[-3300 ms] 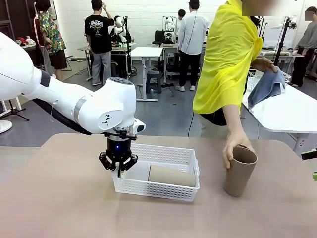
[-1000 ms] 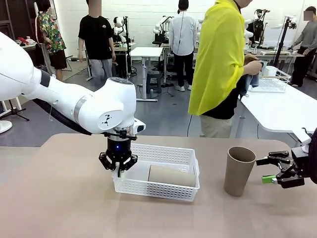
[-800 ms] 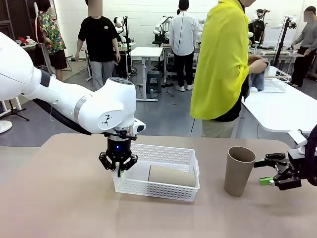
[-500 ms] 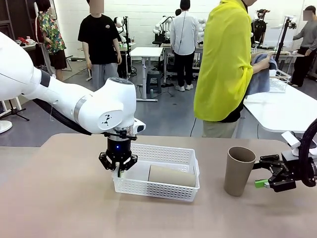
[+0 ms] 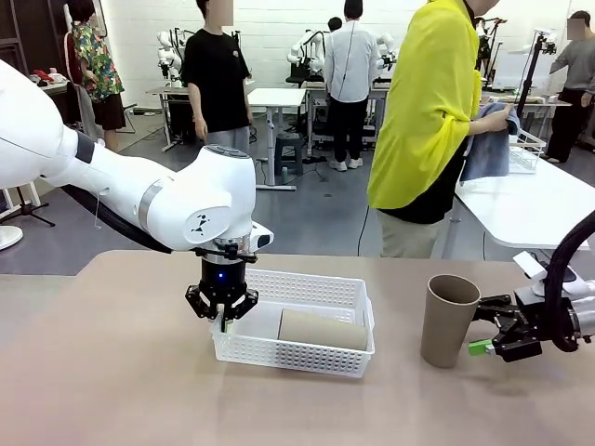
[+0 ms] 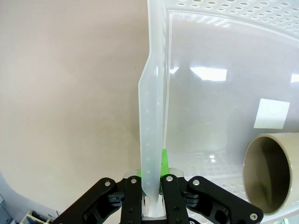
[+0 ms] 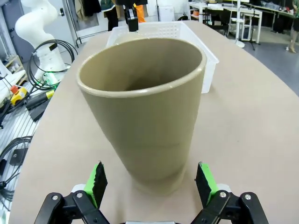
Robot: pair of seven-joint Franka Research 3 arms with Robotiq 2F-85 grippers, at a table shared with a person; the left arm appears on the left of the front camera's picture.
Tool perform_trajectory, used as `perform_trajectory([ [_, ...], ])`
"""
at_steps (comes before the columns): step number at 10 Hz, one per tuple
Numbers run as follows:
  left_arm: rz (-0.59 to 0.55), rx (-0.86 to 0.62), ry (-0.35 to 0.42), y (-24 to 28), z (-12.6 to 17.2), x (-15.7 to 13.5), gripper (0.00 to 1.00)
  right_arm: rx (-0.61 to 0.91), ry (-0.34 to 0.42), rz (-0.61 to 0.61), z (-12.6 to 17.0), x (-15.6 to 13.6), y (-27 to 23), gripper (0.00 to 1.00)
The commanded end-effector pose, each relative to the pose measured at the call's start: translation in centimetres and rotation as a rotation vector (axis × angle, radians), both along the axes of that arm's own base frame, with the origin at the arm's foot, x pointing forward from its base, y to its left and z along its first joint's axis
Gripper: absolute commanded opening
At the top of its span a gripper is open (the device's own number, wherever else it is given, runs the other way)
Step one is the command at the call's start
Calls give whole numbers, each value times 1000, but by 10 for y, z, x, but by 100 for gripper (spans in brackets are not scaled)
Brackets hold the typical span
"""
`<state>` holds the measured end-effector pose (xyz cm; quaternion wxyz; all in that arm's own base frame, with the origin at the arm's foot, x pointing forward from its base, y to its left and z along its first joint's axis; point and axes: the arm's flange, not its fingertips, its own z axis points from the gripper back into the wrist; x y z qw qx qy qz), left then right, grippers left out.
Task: Clean and organize the cups into the basket.
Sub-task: Pick up the Reusable plastic cup from the right side of the table and stack it inside the Organizing basket in the center of the table.
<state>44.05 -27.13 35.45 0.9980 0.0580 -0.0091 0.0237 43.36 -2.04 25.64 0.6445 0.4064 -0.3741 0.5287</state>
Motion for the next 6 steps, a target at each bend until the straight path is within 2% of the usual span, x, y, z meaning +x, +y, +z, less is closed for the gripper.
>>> perform_trajectory([
  [1,-7,9,8,3,-4,-1,0,25,0,0,-13,14,16,100],
  [3,-7,9,8,3,-4,-1,0,28,0,32,-18,18,30,100],
  [5,-7,9,8,3,-4,-1,0,44,-54,49,-21,19,38,97],
  [6,-7,9,8,3,-4,-1,0,33,-61,57,-21,18,39,40],
])
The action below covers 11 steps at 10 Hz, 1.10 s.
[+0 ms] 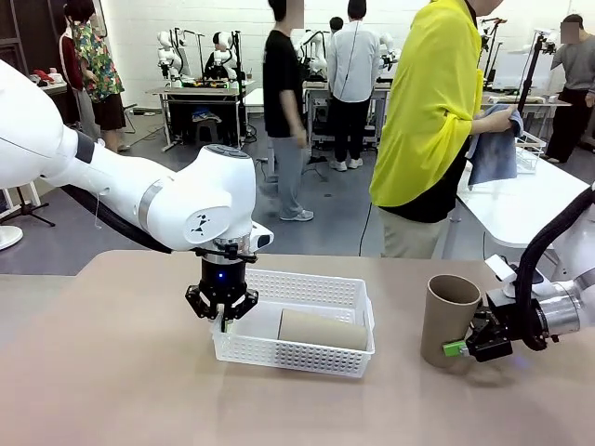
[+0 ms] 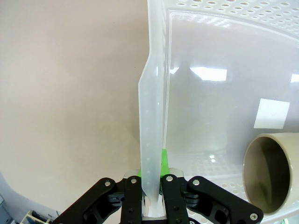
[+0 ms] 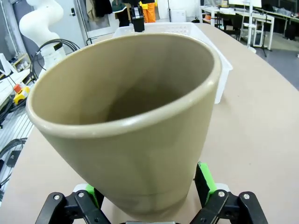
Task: Clean and organize the cups into the basket.
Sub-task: Pick up the Reusable plastic cup from the right side of the table and stack it inside the Organizing basket in the center of the table.
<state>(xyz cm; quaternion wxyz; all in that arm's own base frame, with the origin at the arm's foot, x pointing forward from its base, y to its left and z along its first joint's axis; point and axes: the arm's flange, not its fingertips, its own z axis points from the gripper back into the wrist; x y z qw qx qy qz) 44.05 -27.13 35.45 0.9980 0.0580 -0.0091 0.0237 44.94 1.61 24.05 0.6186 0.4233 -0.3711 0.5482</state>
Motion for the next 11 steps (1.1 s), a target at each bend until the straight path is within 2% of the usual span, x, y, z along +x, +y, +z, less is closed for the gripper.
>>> perform_trajectory([
  [1,-7,9,8,3,-4,-1,0,13,-49,-15,-5,2,2,37],
  [2,-7,9,8,3,-4,-1,0,12,-52,-12,-5,2,2,0],
  [4,-7,9,8,3,-4,-1,0,9,-53,-10,-5,2,2,0],
  [5,-7,9,8,3,-4,-1,0,8,-53,-8,-5,1,2,21],
  [6,-7,9,8,3,-4,-1,0,4,-58,-17,0,-1,2,21],
  [7,-7,9,8,3,-4,-1,0,-29,-4,-37,31,-11,13,21],
  [9,-7,9,8,3,-4,-1,0,-64,-96,-20,131,-43,39,21],
  [11,-7,9,8,3,-4,-1,0,-110,-175,-57,212,-60,52,21],
])
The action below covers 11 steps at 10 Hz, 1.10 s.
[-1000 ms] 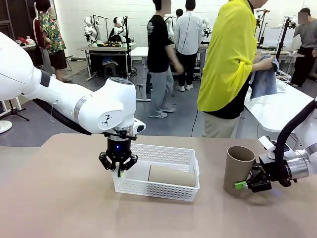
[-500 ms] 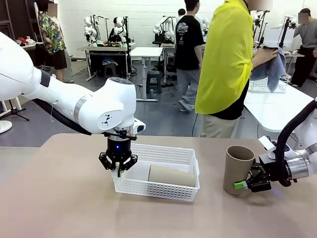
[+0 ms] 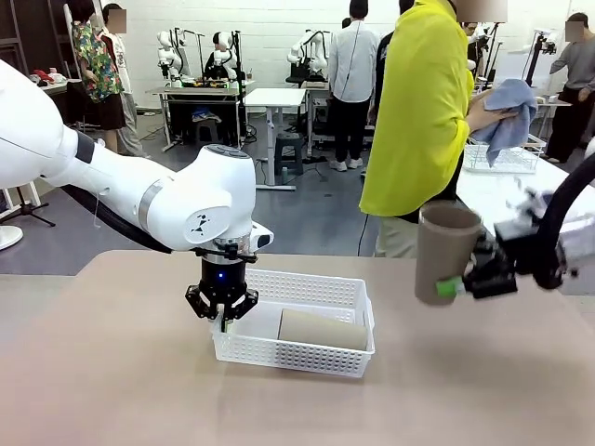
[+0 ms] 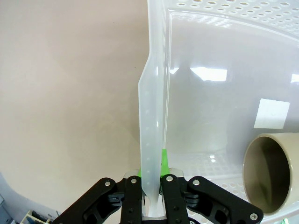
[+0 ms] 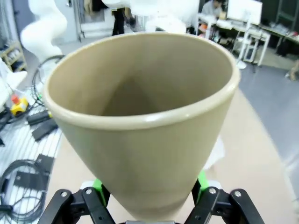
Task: Clean and organize the cups into the basket.
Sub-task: Pick up the Reusable plastic cup from the right side of the table and stack it inside the Organizing basket in the center of the table.
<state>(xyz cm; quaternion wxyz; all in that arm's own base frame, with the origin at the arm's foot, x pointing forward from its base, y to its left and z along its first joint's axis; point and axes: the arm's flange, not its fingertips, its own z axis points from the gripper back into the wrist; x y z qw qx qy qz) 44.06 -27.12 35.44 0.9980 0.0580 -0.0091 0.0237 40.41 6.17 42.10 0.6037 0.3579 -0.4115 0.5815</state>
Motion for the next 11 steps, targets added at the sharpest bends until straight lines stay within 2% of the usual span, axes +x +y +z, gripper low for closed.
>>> perform_trajectory([
  [1,-7,9,8,3,-4,-1,0,-70,-33,-51,50,-20,8,21],
  [2,-7,9,8,3,-4,-1,0,-81,-18,-70,54,-23,8,21],
  [3,-7,9,8,3,-4,-1,0,-21,-40,-21,46,-15,8,21],
  [6,-7,9,8,3,-4,-1,0,-21,-40,-21,46,-15,8,21],
  [7,-7,9,8,3,-4,-1,0,-41,-36,-36,57,-20,9,81],
  [8,-7,9,8,3,-4,-1,0,-323,-38,-47,76,-18,34,81],
  [9,-7,9,8,3,-4,-1,0,-437,32,-19,95,-3,57,81],
  [11,-7,9,8,3,-4,-1,0,-661,141,9,106,27,97,81],
])
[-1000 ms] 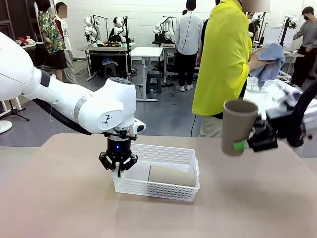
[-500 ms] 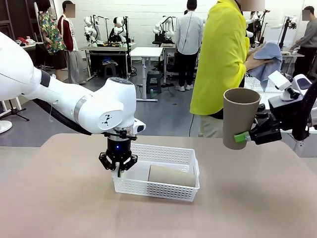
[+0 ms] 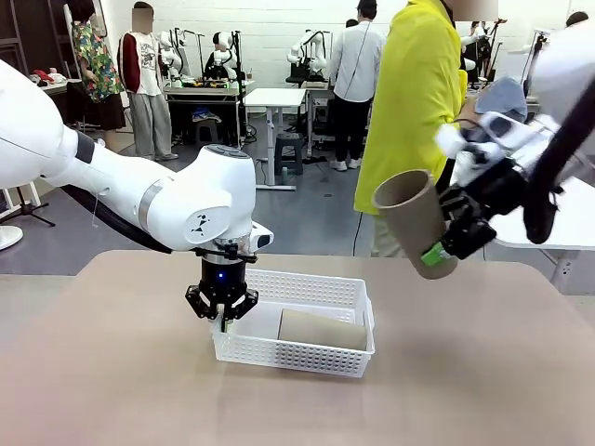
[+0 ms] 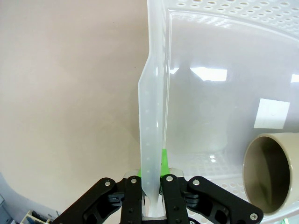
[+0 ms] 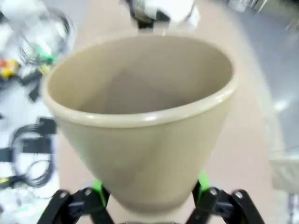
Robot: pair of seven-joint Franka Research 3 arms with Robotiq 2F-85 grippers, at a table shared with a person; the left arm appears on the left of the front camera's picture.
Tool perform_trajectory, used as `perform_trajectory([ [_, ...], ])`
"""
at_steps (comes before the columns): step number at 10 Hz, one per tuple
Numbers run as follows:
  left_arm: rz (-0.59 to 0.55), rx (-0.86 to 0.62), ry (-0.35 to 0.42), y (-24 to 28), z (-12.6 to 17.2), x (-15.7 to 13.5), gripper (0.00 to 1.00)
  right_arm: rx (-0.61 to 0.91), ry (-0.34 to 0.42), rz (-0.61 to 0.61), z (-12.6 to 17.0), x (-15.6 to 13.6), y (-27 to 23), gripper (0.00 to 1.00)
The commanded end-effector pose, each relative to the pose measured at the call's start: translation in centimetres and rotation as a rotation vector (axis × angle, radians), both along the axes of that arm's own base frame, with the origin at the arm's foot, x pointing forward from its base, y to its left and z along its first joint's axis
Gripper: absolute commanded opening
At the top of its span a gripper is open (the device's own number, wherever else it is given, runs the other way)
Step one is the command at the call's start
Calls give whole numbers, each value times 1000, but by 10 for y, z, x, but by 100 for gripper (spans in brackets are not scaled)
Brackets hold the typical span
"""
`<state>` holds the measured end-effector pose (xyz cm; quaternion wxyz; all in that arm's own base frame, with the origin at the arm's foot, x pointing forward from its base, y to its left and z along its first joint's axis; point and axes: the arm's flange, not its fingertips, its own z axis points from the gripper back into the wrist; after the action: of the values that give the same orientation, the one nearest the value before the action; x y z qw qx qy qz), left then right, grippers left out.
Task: Clean and organize the cups into the basket.
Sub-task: Pick up the Reusable plastic cup from the right side of the table and stack it inside the Organizing basket in the center of the table.
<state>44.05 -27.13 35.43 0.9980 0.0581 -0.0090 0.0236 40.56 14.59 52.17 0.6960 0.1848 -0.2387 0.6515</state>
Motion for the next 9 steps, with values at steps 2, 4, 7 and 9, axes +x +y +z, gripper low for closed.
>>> perform_trajectory([
  [2,-6,8,8,3,-4,-1,0,-342,211,33,-7,44,53,81],
  [4,-6,8,8,3,-4,-1,0,-513,276,29,-34,59,79,81],
  [7,-6,8,8,3,-4,-1,0,-571,251,92,-60,67,119,81],
  [9,-6,8,8,3,-4,-1,0,-570,228,128,-65,66,131,81],
])
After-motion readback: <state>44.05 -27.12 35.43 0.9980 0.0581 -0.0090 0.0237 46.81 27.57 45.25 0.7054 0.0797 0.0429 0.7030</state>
